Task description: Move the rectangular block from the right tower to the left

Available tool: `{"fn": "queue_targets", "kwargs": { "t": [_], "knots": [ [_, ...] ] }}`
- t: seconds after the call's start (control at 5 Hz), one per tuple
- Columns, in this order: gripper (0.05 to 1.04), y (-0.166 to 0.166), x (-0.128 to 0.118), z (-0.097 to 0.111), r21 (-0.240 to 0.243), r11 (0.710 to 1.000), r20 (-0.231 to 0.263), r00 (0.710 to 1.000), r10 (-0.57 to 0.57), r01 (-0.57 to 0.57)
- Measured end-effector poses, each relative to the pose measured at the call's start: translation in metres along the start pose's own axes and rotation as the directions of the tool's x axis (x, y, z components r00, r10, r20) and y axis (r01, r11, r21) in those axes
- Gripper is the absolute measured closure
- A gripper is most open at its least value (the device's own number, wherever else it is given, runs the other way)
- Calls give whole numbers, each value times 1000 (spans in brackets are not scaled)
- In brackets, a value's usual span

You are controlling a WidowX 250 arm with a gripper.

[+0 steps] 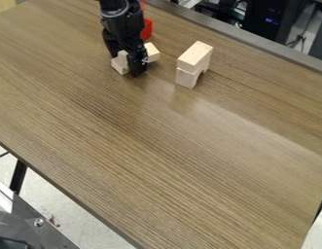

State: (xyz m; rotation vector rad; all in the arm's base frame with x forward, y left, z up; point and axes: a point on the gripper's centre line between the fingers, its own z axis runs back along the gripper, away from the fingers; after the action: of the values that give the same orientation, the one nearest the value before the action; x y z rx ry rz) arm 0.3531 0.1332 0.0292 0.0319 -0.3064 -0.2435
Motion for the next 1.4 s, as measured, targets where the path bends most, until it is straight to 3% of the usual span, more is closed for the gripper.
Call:
{"fn": "queue_targets", "kwargs": {
  "t": [0.4,0.8,1.0,1.2,1.4],
  "knots": [
    [84,2,1,0,15,1000,4,1000,-2,2],
    [84,-2,4,-1,-12,1000,26,999,20,-20],
    [123,2,12,4,-2,1000,44,999,21,-21],
    [400,-1,18,-3,-5,999,44,998,36,-36],
    [488,2,26,-10,15,998,54,996,64,-65]
  ]
}}
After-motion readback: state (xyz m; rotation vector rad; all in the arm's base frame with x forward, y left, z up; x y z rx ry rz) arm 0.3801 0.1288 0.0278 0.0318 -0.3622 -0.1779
